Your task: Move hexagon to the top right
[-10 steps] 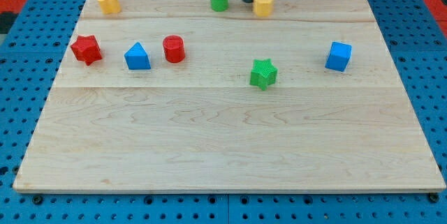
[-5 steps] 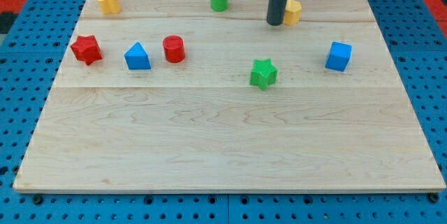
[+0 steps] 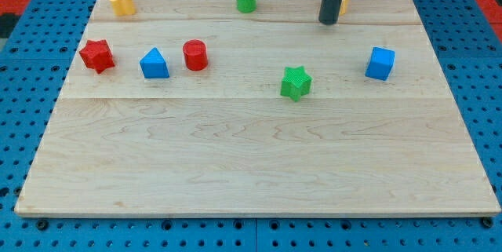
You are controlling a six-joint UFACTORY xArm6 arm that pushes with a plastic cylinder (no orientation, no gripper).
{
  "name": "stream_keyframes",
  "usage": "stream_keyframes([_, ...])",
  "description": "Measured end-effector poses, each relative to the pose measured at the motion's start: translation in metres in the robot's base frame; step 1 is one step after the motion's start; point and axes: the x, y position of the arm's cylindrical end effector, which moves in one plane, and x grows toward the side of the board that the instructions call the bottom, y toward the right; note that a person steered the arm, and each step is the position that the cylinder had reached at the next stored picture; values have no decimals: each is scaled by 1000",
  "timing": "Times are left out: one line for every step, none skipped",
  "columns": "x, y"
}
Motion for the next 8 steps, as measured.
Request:
stream_keyframes([-2, -6])
stream_keyframes([-13, -20])
stream_keyframes([-56, -40])
stream_keyframes([-57, -3])
stream_keyframes([-56, 6])
stream_keyframes([-56, 25])
stream_keyframes([-53, 33])
stream_keyframes([-53, 34])
